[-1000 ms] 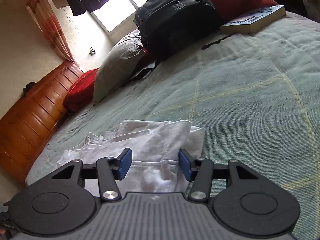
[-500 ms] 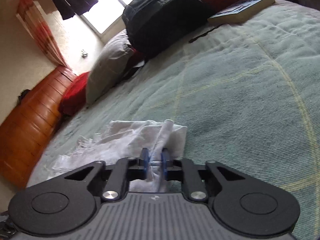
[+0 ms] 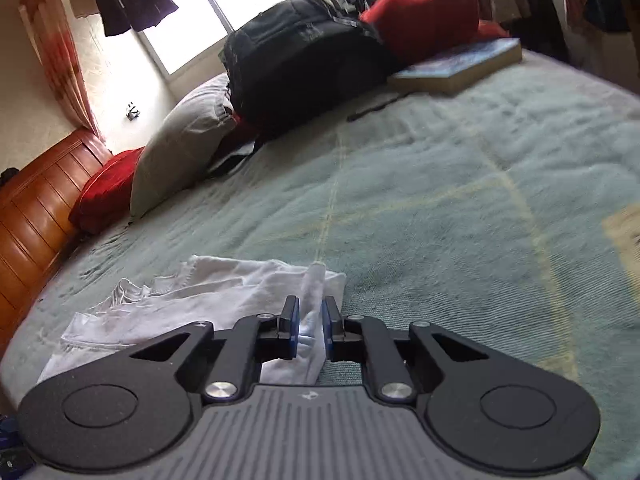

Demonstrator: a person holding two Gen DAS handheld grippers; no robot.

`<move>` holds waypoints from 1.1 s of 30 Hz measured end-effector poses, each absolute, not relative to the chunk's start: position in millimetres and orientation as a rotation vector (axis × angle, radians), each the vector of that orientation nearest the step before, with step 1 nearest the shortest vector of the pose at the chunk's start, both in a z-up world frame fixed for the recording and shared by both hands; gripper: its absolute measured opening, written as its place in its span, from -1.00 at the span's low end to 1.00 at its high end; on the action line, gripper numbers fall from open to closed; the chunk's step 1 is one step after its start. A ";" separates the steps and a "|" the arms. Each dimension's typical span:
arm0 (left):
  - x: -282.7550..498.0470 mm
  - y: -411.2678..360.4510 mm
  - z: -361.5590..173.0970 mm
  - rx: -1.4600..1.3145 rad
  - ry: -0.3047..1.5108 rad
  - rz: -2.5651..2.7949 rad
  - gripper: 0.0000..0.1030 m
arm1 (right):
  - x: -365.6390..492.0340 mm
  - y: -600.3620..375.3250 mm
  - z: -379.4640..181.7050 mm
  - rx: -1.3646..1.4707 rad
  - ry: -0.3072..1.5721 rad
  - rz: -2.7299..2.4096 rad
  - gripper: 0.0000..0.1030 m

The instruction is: Fold clothes

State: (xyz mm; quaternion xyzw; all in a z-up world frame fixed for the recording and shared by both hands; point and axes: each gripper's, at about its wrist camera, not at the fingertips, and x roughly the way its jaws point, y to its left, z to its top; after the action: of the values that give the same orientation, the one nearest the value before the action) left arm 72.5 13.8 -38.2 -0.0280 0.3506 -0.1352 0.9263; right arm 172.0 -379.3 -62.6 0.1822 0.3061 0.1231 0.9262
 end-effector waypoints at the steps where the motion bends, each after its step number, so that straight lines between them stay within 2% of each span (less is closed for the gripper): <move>1: 73.3 13.2 -38.1 -0.059 0.718 -0.278 0.90 | 164.4 -372.9 -54.5 0.333 0.619 0.278 -0.65; 5: 74.7 6.8 -39.4 -0.057 0.721 -0.294 0.90 | 146.1 -326.8 -41.7 0.123 0.633 0.421 -0.31; 10: 67.2 13.1 -34.2 -0.047 0.708 -0.258 0.90 | 145.8 -310.8 -69.3 -0.033 0.724 0.348 -0.31; 15: 71.2 26.1 -31.7 -0.098 0.702 -0.228 0.90 | 116.1 -330.6 -56.3 -0.040 0.694 0.284 -0.26; 19: 80.8 29.6 -35.3 -0.107 0.700 -0.240 0.91 | 95.2 -298.6 -52.6 -0.065 0.680 0.468 -0.01; 24: 93.7 42.0 -42.3 -0.139 0.714 -0.223 0.91 | 93.2 -268.1 -75.4 -0.080 0.730 0.534 -0.01; 27: 106.3 52.2 -43.4 -0.155 0.720 -0.208 0.91 | 88.7 -268.4 -64.0 -0.082 0.683 0.538 -0.01; 31: 130.3 53.9 -52.0 -0.127 0.742 -0.210 0.91 | 98.8 -259.7 -46.2 -0.072 0.622 0.548 0.12; 33: 137.8 57.6 -60.0 -0.118 0.739 -0.198 0.91 | 110.2 -251.4 -49.3 -0.075 0.624 0.542 0.12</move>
State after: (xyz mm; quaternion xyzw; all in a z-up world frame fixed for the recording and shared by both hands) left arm 137.8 57.6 -60.0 -0.0575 0.3602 -0.0967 0.9261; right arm 110.2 -251.4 -49.3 -0.0363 0.3030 0.2631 0.9152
